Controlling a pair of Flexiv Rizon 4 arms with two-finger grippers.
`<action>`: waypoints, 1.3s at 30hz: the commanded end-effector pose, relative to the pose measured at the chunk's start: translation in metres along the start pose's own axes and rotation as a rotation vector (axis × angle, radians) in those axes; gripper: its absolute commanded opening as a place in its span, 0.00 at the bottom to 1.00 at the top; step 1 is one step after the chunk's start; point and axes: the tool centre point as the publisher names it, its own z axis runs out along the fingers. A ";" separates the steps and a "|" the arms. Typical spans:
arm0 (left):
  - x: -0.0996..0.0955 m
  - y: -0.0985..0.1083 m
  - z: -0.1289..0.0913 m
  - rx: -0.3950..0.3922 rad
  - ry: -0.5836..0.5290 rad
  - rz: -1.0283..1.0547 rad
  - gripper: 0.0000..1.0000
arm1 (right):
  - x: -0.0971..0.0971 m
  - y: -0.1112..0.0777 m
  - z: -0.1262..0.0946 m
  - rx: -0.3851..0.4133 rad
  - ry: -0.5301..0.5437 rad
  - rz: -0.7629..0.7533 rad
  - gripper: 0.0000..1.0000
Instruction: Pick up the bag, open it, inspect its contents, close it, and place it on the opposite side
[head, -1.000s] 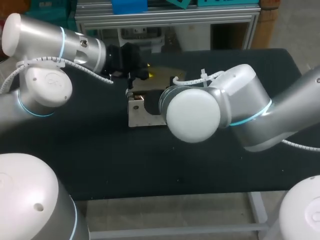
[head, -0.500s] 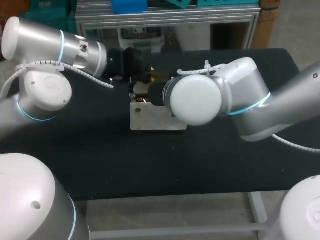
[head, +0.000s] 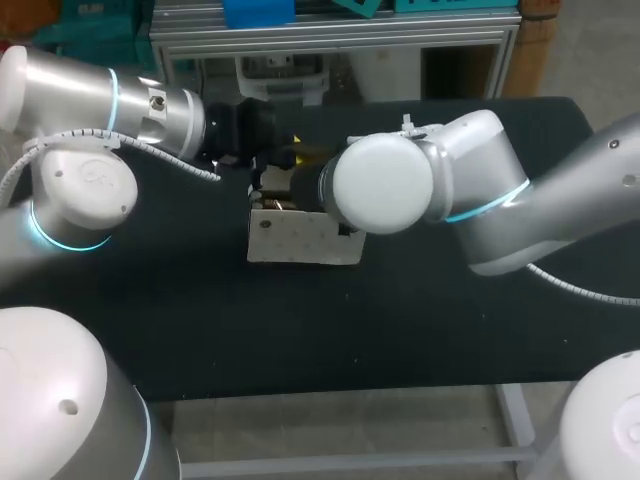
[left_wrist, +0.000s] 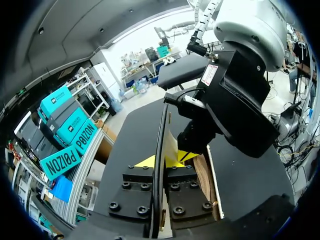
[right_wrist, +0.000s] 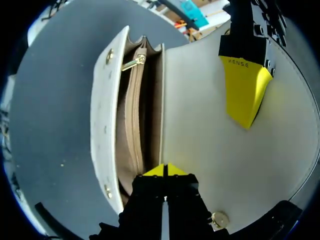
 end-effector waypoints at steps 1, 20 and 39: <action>-0.006 0.001 0.003 0.001 -0.001 -0.012 0.00 | 0.004 0.001 -0.004 0.002 -0.017 0.000 0.00; -0.004 0.001 0.004 0.006 0.003 -0.007 0.00 | 0.003 0.001 0.004 -0.011 -0.005 0.001 0.00; 0.002 0.000 -0.001 0.040 -0.015 0.038 0.00 | 0.016 0.001 0.024 0.017 0.088 -0.028 0.00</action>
